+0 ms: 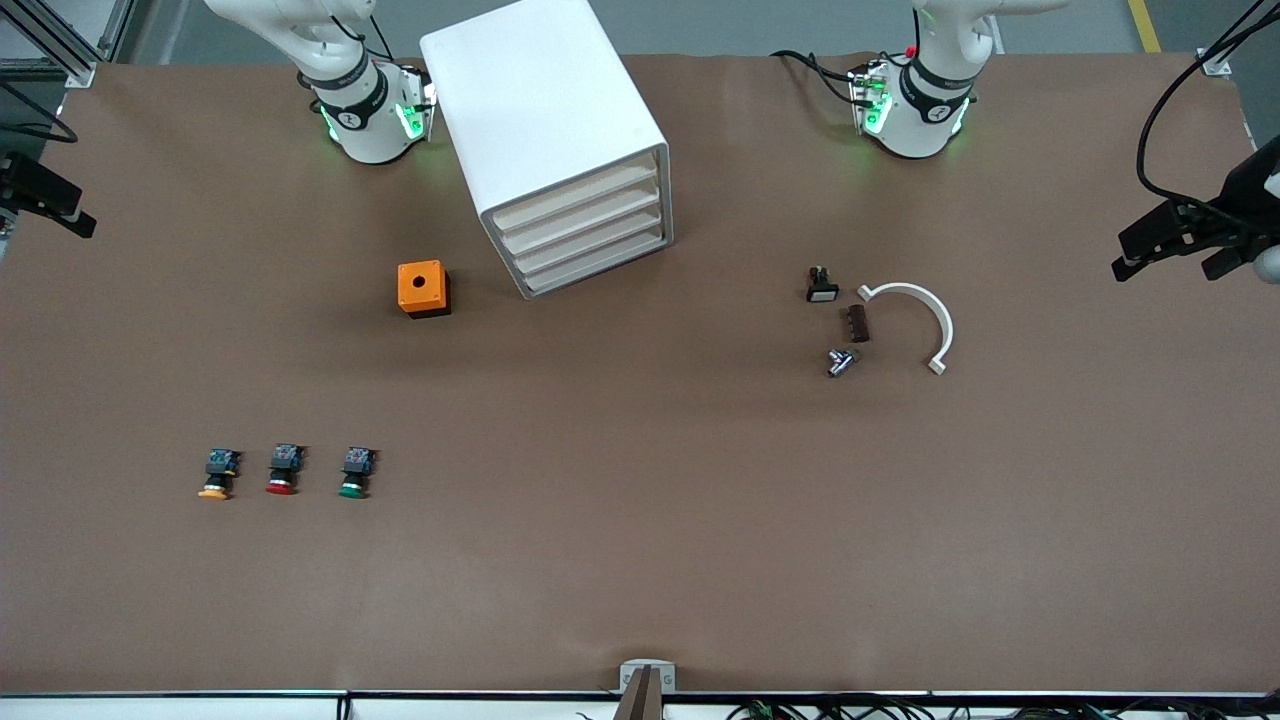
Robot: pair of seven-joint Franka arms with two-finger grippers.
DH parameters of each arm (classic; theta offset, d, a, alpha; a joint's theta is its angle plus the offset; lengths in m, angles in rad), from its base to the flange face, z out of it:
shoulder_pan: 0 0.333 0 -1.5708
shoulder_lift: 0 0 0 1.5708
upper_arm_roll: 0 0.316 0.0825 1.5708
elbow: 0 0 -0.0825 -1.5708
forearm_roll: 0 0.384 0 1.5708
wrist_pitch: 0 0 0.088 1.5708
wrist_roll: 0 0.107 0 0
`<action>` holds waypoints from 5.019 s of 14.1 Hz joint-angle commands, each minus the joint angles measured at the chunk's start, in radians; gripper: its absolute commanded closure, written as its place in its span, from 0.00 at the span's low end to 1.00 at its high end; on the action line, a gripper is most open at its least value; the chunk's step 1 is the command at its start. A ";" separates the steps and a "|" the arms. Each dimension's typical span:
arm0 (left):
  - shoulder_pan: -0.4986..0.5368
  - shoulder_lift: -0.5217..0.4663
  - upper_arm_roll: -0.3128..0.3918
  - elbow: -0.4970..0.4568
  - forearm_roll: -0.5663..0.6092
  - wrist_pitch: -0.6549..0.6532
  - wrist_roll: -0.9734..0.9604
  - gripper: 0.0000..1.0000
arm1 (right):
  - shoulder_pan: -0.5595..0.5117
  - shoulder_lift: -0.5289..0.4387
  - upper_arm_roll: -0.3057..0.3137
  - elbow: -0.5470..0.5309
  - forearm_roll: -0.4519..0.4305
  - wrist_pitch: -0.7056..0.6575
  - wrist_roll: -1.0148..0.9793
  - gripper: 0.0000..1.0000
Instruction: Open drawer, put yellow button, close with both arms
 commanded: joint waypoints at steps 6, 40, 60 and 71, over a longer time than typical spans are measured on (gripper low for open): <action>-0.003 0.005 0.006 0.020 0.012 -0.015 -0.009 0.01 | -0.001 -0.025 0.008 -0.020 0.006 -0.014 -0.011 0.00; -0.367 0.767 -0.117 0.253 -0.936 -0.345 -1.969 0.01 | 0.002 -0.025 0.005 -0.020 0.009 -0.029 -0.004 0.00; -0.535 0.904 -0.150 0.218 -1.118 -0.297 -2.261 0.47 | 0.002 -0.034 0.007 -0.020 0.008 -0.002 -0.001 0.00; -0.595 0.911 -0.150 0.213 -1.132 -0.294 -2.368 0.84 | 0.002 -0.034 0.008 -0.021 0.008 0.006 0.030 0.00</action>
